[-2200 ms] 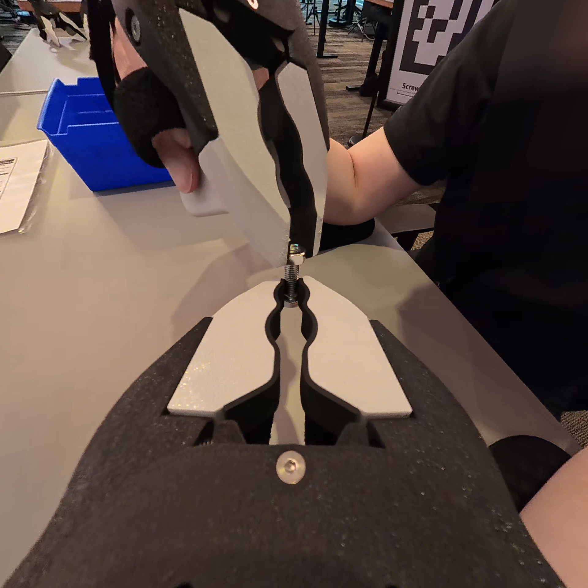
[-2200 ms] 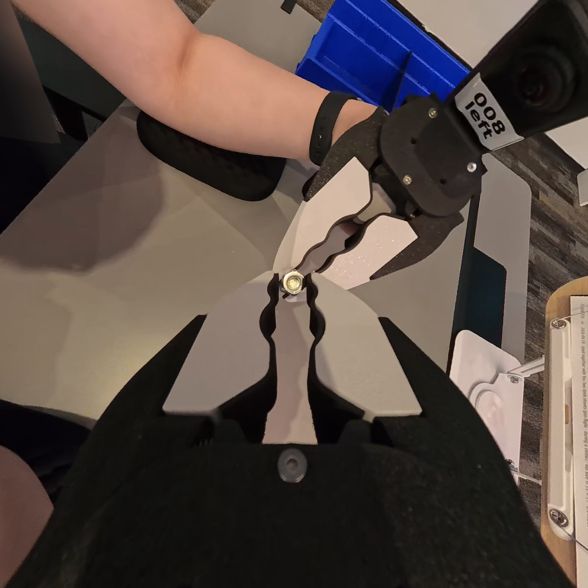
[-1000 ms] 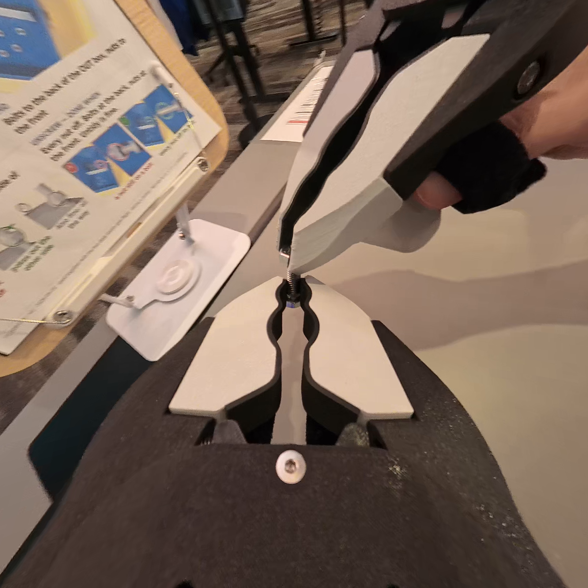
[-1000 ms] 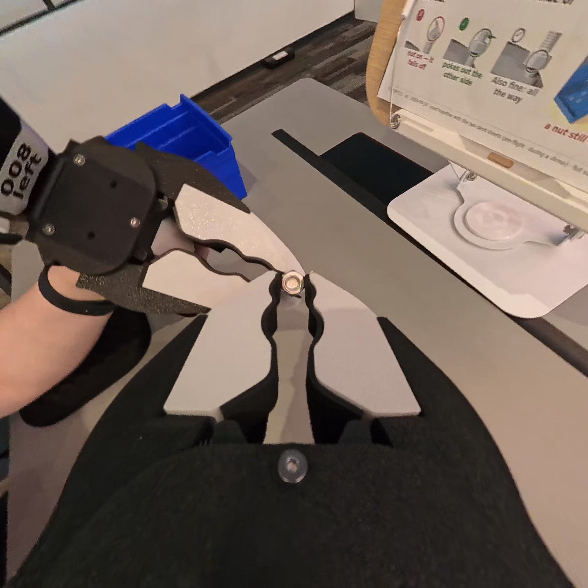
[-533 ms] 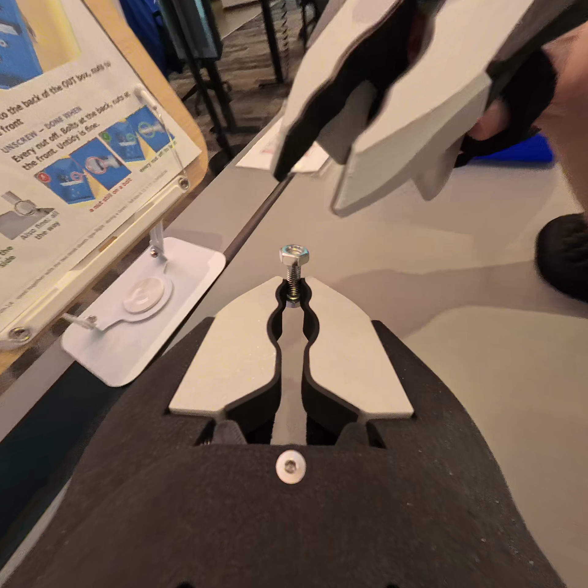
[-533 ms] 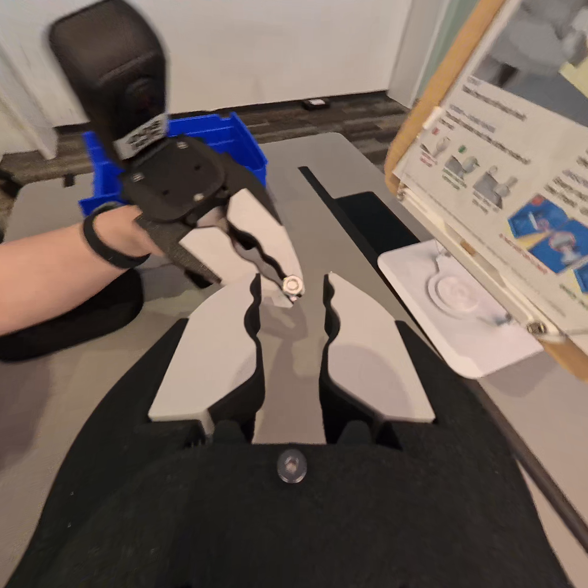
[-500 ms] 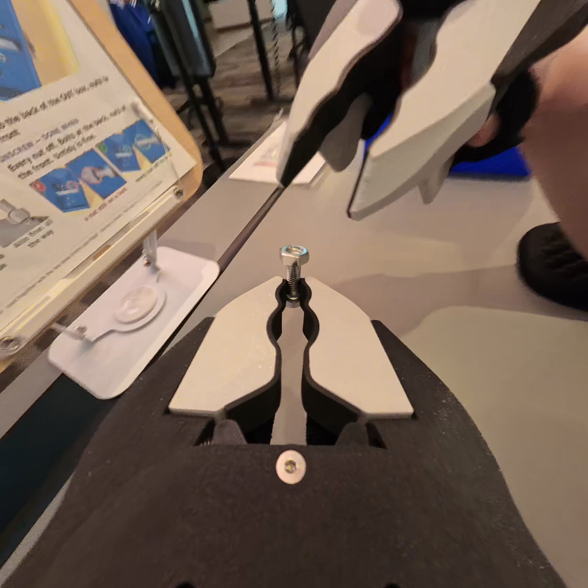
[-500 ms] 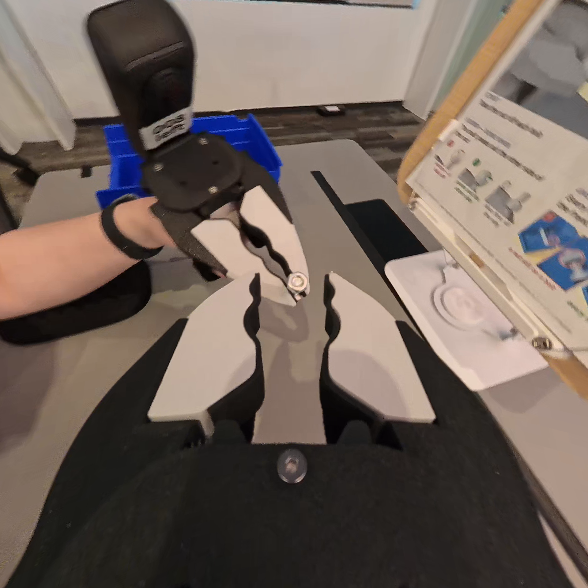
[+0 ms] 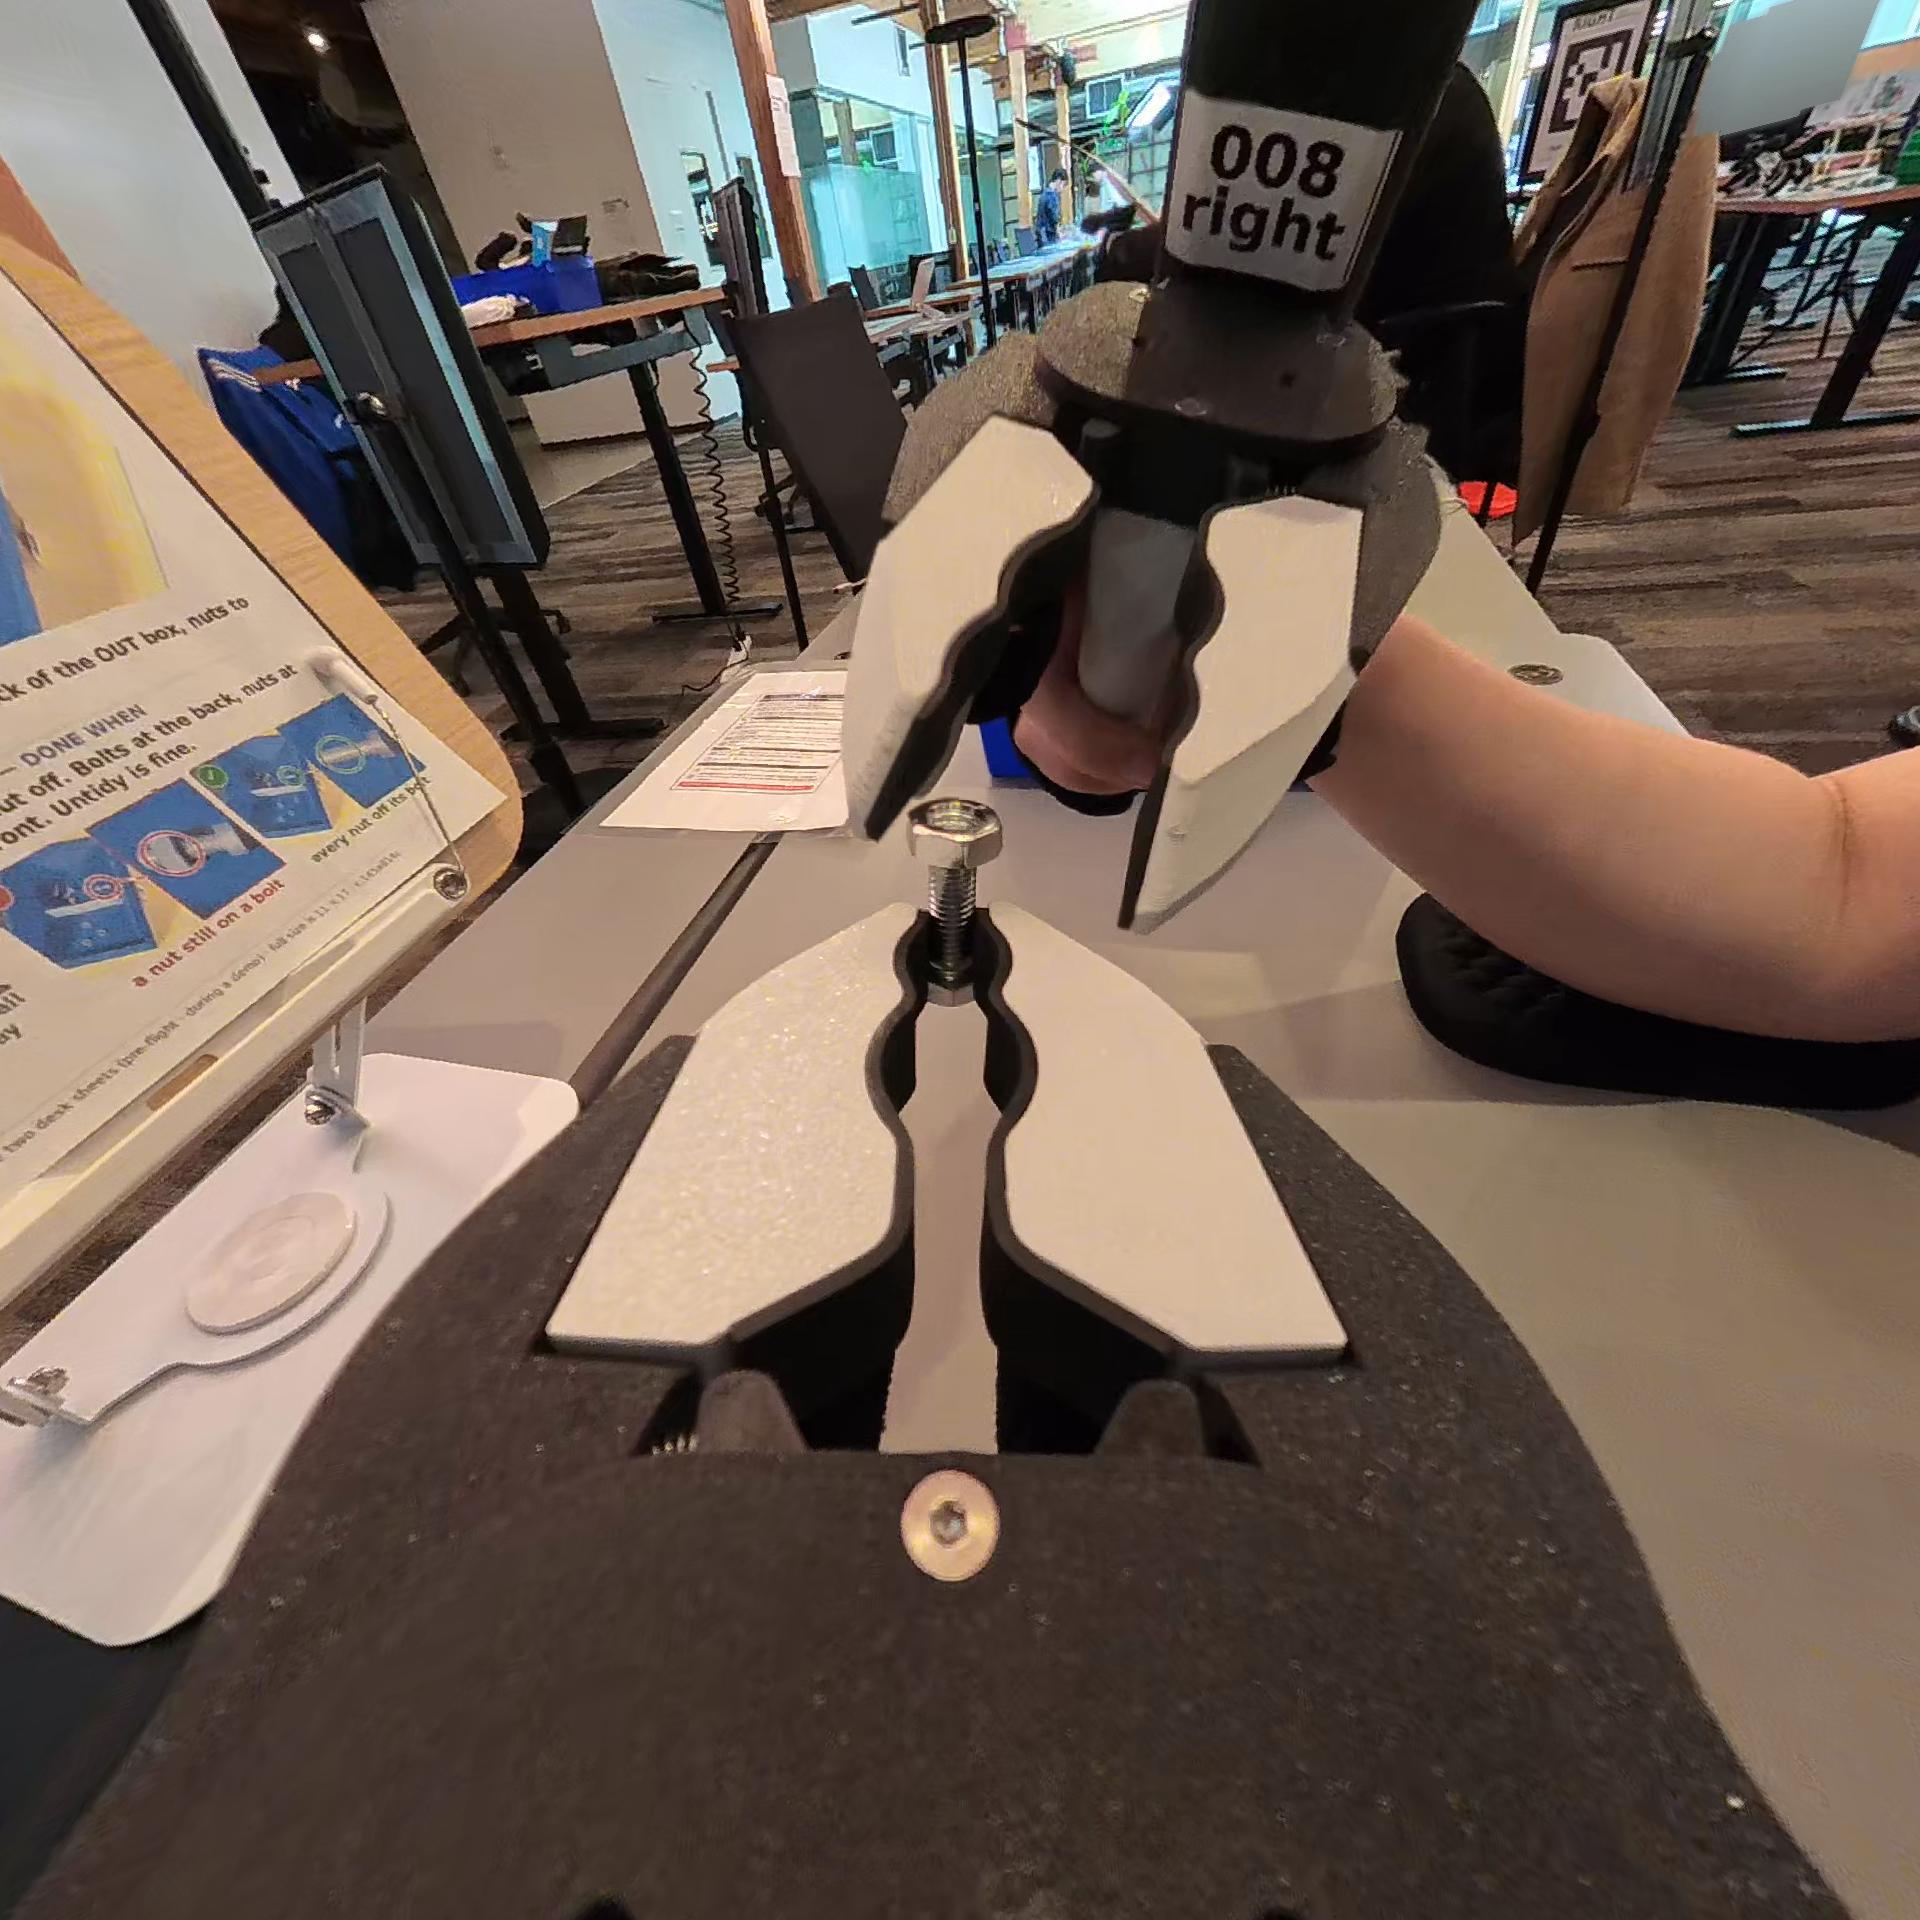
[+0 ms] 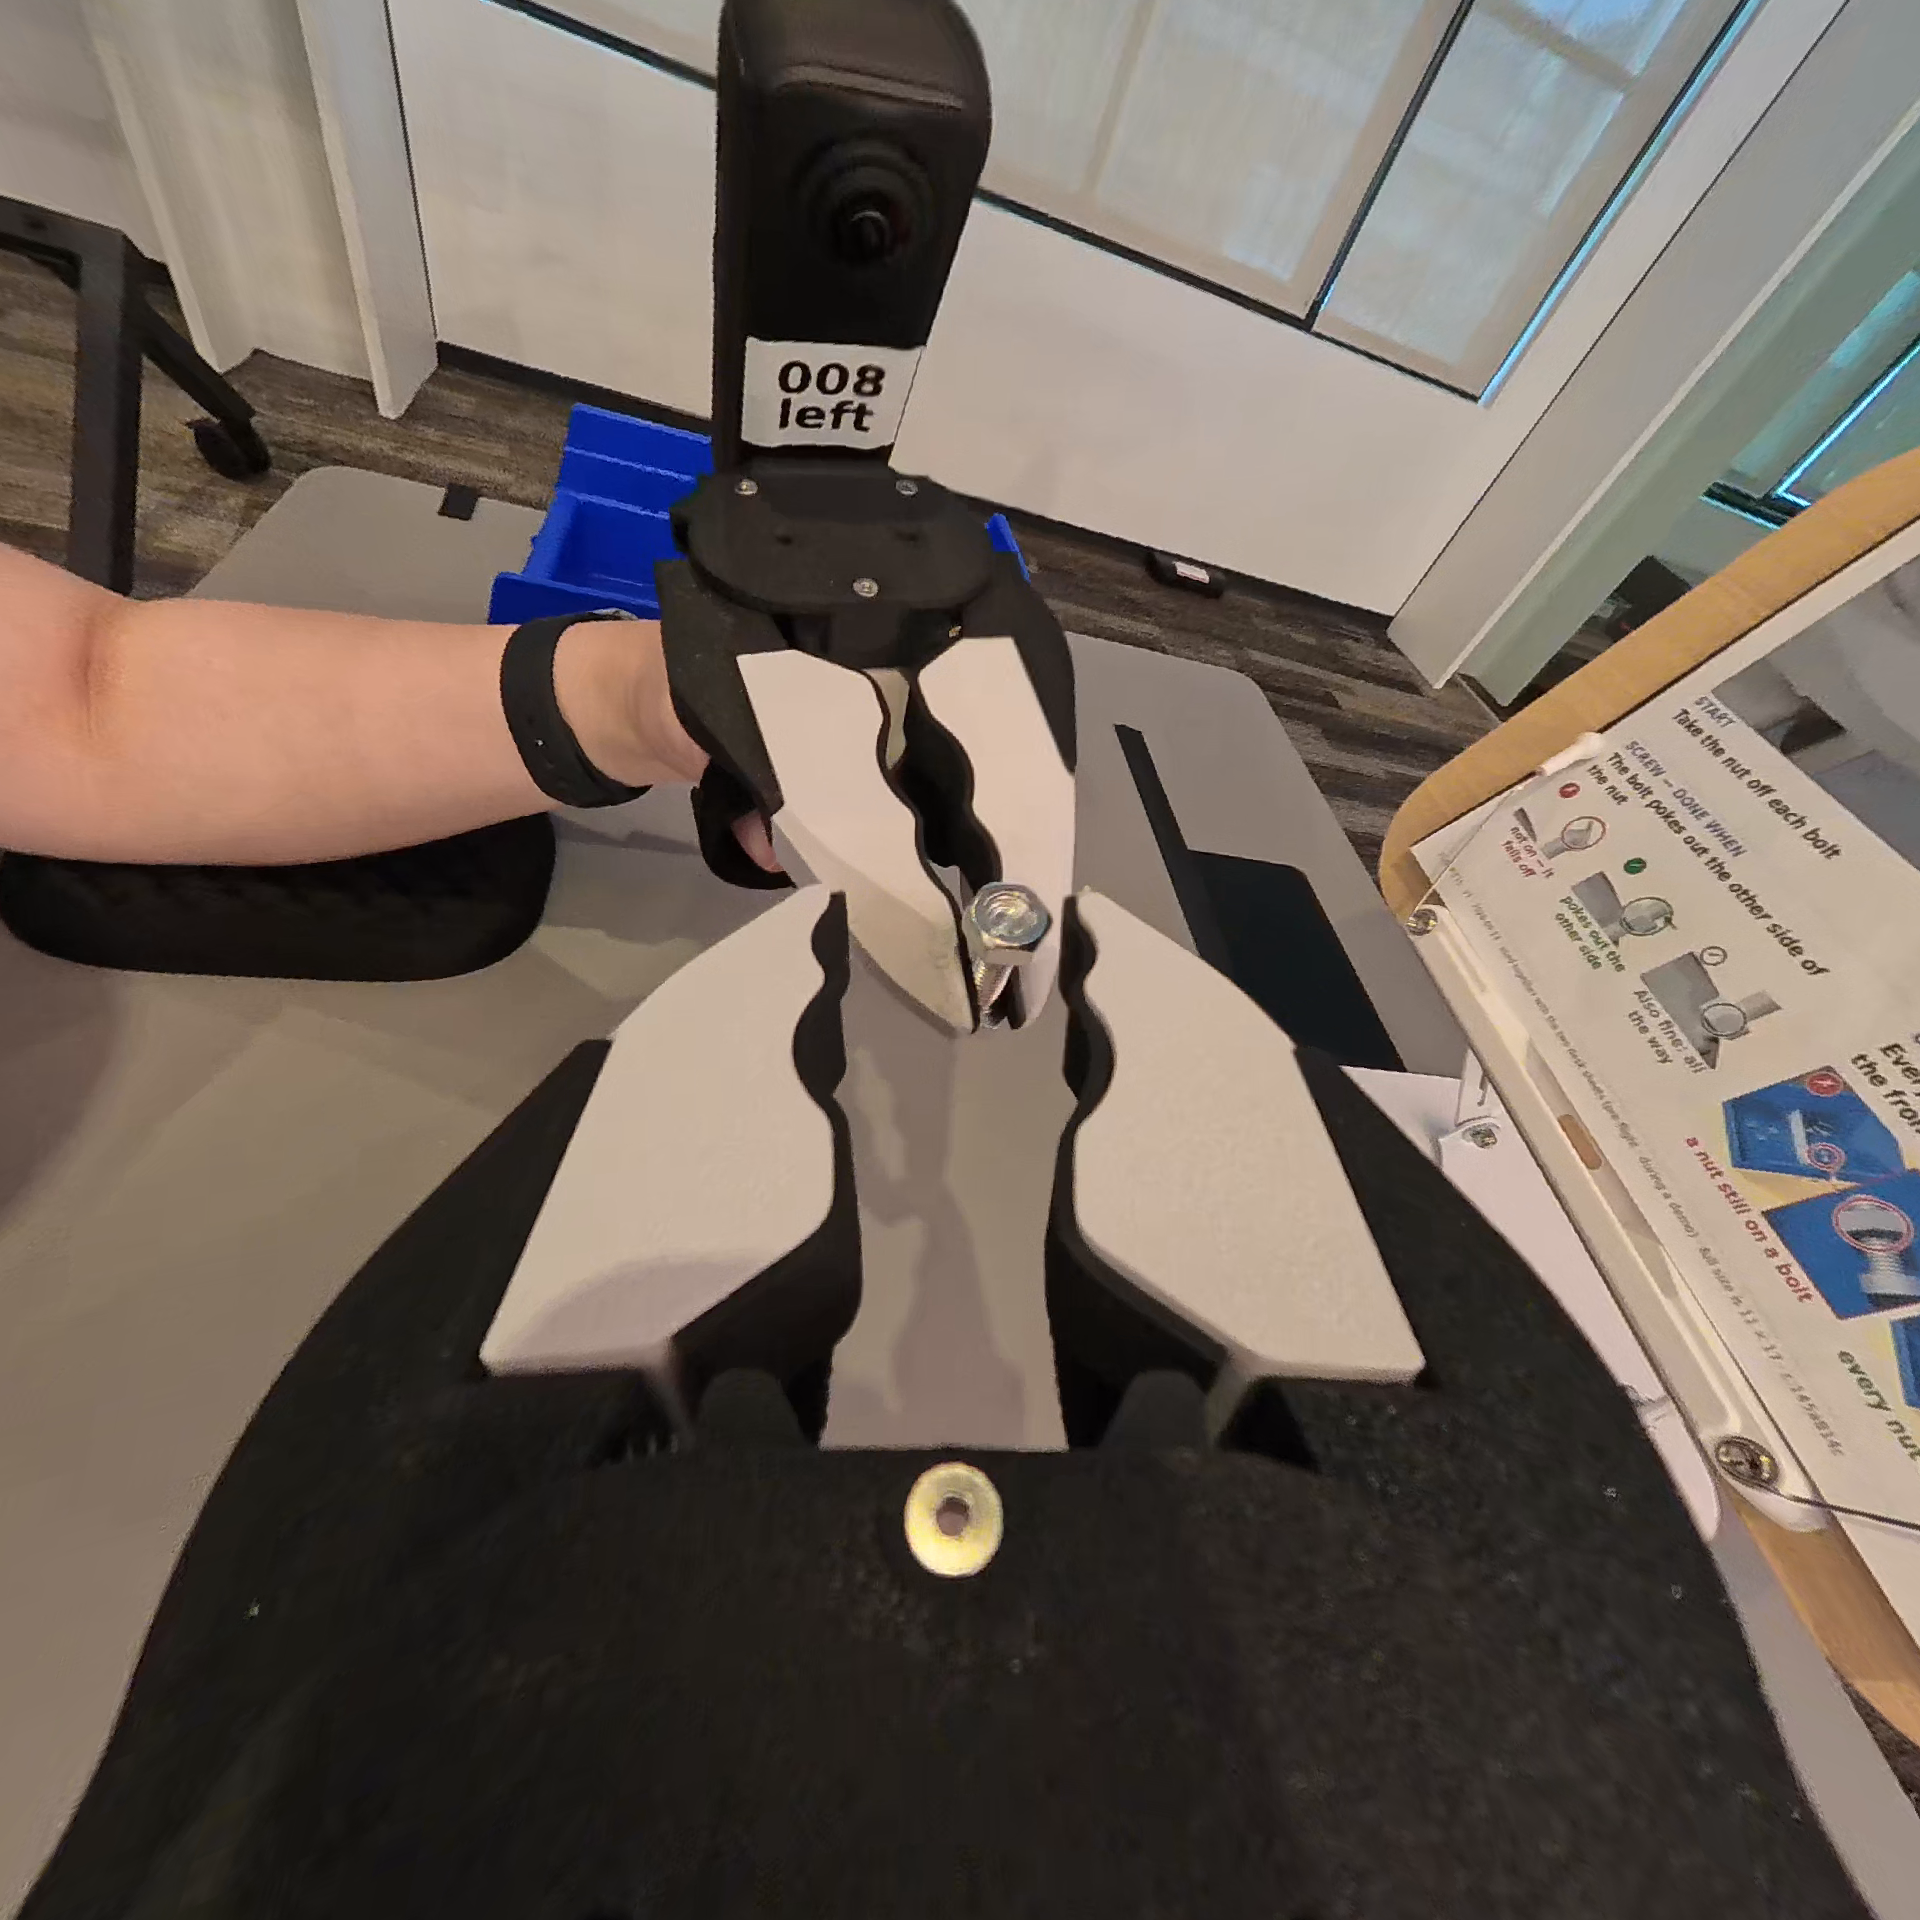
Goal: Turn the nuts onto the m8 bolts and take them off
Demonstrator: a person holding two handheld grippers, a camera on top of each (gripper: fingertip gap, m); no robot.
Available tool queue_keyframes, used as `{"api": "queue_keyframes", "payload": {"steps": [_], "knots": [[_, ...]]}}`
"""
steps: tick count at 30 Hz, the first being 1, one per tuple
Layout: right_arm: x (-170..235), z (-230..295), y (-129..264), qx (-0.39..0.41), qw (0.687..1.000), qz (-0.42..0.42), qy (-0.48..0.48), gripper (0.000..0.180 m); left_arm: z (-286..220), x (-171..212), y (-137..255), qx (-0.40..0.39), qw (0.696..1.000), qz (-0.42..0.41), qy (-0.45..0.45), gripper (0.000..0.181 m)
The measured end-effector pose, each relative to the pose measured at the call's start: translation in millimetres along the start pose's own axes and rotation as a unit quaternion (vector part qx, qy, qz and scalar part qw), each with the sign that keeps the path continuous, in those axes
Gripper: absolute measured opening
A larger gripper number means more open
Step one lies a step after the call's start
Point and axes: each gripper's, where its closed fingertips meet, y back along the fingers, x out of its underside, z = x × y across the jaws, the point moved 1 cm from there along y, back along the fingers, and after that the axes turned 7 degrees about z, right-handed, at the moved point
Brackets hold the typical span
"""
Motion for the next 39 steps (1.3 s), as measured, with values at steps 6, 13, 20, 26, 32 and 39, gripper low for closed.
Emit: {"api": "queue_keyframes", "payload": {"steps": [6, 13, 20, 26, 32, 39], "knots": [[-2.0, 3.1, 9.5, -0.007, 1.0, 0.004, 0.005, 0.033, 6.3, -4.9, 6.5, -0.023, 1.0, -0.004, 0.002, 0.007], [-9.6, -2.6, 7.4, 0.006, 1.0, -0.021, -0.014, 0.04, 0.3, -7.8, 4.3, -0.008, 1.0, -0.011, 0.001, 0.007], [-3.8, 7.3, 12.6, -0.013, 1.0, 0.018, 0.009, 0.029, 3.1, -11.3, 8.1, -0.023, 1.0, -0.012, 0.0, 0.007], [-15.5, -0.3, 16.8, 0.013, 1.0, -0.016, -0.002, 0.042, -2.1, -13.3, 6.3, -0.011, 1.0, -0.011, -0.003, 0.007], [-9.8, 6.7, 12.3, -0.001, 1.0, 0.011, 0.009, 0.043, -0.8, -12.9, 5.0, -0.021, 1.0, -0.007, -0.004, 0.007], [-17.2, 3.5, 18.9, 0.002, 1.0, -0.018, -0.002, 0.045, -3.8, -15.5, 6.8, -0.009, 1.0, -0.016, -0.005, 0.007]]}}
